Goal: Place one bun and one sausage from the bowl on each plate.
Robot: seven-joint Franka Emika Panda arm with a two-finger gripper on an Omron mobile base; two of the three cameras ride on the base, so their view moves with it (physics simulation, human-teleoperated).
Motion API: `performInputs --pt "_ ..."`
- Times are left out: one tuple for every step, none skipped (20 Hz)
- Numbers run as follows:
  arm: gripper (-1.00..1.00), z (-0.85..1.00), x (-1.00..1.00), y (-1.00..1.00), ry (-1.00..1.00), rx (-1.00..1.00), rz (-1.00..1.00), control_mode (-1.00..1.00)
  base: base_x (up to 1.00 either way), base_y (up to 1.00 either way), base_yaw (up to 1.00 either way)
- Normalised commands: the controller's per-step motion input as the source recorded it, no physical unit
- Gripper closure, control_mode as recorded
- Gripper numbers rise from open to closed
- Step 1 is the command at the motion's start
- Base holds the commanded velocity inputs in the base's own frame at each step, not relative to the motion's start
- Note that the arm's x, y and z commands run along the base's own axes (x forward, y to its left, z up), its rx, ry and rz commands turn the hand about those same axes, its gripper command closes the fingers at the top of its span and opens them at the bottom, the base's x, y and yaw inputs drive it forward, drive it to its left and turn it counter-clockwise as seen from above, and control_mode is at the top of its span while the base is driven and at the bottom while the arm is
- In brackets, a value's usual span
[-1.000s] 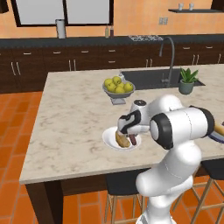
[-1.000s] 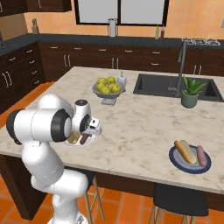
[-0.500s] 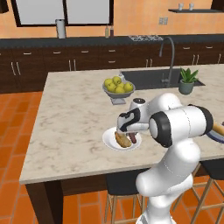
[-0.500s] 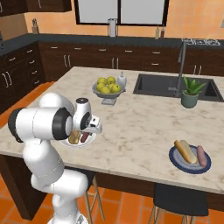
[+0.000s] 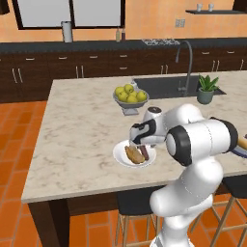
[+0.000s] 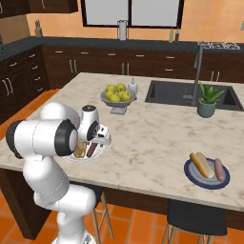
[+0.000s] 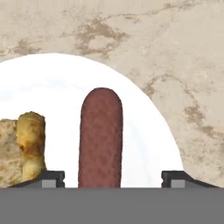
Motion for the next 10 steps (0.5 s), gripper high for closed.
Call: performInputs --pt "-1.00 1.00 -0.33 -0.06 0.00 0.00 0.00 -1.00 0.00 0.00 0.00" --pt "-1.00 1.00 -0.49 0.00 -0.01 0.00 0.00 -1.00 0.00 0.00 0.00" --pt "-1.00 1.00 -0.76 -0.09 0.00 0.00 0.00 -1.00 0.00 0.00 0.00" --pt "-1.00 1.00 -1.00 -0.28 0.00 0.00 0.00 -1.00 0.00 0.00 0.00" --pt "-1.00 0.96 -1.00 -0.29 -0.02 0.00 0.00 -1.00 0.00 0.00 0.00" --pt "-1.00 0.98 -1.00 -0.39 0.00 0.00 0.00 -1.00 0.00 0.00 0.00" --pt "-1.00 1.00 -1.00 -0.29 0.00 0.00 0.00 -1.00 0.00 0.00 0.00" --pt "-1.00 1.00 -1.00 -0.35 0.00 0.00 0.00 -1.00 0.00 0.00 0.00" --pt "-1.00 1.00 -1.00 -0.13 0.01 0.00 0.00 -1.00 0.00 0.00 0.00" --pt "-1.00 1.00 -1.00 0.00 0.00 0.00 0.00 -1.00 0.00 0.00 0.00"
